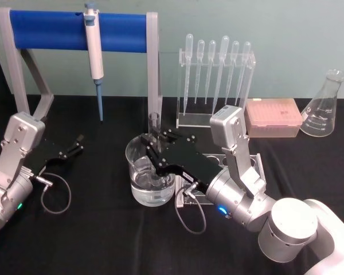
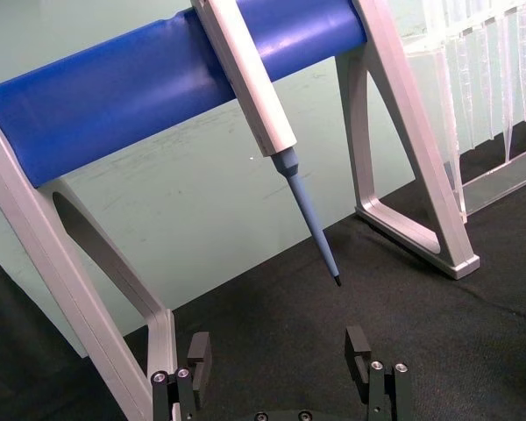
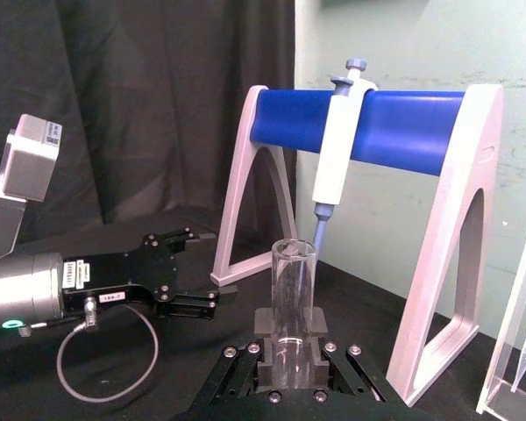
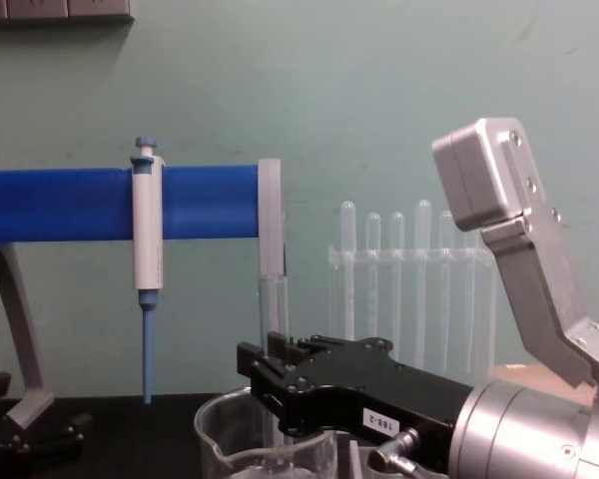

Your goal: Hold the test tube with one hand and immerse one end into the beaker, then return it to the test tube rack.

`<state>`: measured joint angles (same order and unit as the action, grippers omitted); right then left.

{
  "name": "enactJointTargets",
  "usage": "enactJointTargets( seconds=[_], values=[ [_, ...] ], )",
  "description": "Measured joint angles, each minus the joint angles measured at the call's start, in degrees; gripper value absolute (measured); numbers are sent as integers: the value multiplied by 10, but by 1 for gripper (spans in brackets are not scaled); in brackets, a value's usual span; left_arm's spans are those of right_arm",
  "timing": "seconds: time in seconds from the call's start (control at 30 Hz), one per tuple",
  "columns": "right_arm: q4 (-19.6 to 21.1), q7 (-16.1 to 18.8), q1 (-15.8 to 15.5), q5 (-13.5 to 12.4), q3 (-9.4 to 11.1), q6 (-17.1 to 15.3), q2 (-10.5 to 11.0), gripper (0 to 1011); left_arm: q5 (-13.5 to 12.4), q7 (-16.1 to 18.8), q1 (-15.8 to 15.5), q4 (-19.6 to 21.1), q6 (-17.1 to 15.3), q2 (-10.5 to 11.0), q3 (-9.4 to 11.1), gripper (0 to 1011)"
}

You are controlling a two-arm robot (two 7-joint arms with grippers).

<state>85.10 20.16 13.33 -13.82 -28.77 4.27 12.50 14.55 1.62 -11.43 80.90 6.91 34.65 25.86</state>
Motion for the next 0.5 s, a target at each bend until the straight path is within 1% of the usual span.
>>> enactJointTargets(
  seconds=[0.5],
  values=[
    [0,0,0,0,0,0,0,225,0,0,0,0,0,0,0,1000]
  ],
)
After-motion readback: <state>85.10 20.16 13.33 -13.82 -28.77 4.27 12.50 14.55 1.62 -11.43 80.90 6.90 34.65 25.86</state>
